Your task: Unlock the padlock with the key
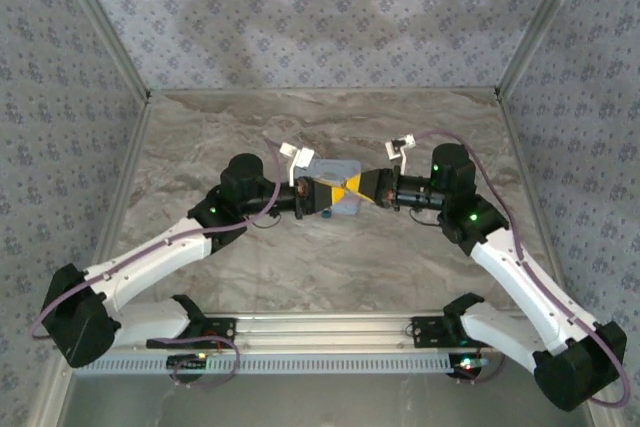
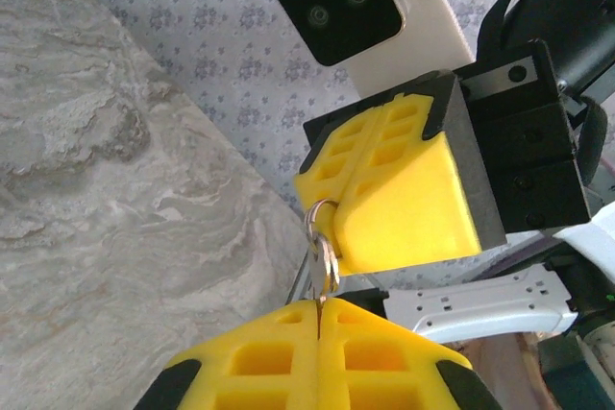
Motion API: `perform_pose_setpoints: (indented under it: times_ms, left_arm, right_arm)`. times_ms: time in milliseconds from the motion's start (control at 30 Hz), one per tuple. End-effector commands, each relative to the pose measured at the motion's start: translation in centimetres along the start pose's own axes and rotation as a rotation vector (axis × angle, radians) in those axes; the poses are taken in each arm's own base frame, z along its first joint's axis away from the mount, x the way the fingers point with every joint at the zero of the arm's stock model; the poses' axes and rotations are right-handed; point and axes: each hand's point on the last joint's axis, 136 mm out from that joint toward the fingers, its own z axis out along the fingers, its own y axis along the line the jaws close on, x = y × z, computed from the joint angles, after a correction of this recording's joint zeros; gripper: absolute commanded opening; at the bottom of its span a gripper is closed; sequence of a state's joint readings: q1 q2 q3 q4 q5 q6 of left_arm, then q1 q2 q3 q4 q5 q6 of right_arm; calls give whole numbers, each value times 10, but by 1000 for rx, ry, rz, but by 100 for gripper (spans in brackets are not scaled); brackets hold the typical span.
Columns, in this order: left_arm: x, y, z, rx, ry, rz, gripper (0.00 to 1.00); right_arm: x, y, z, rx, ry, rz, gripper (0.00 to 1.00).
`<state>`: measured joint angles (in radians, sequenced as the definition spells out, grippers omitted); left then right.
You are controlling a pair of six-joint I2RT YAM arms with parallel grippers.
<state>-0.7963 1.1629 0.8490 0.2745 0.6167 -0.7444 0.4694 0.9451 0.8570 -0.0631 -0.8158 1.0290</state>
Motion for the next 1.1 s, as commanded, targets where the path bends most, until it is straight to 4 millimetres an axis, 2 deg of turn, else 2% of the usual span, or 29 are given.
perform_pose_setpoints:
  times_ms: [0,33,67,167,233,567,767,967,1067]
  left_arm:
    - [-17,-25,-10,15,-21,79,0]
    - [-16,-25,-10,8,-9,81,0]
    - [-15,-26,-10,3,2,83,0]
    - [-11,-24,-11,-33,57,82,0]
    - [-7,-24,-10,-45,108,79,0]
    - [10,-33,-6,-18,303,36,0]
    - [20,-44,-4,23,383,26,0]
    - [21,-48,-2,40,397,33,0]
    - [21,-49,-2,47,401,31,0]
  right_arm:
    - [9,6,-9,-1,36,-46,0]
    - [9,5,-10,-2,39,-52,0]
    - [11,5,-10,-7,51,-56,5]
    - [13,2,-15,9,51,-86,31]
    - [13,2,-20,26,40,-113,39]
    - [9,9,-30,22,6,-208,42]
    - [12,20,-30,-12,5,-279,51]
    - [20,25,-24,-37,39,-304,50]
    - [25,28,-22,-52,59,-314,45]
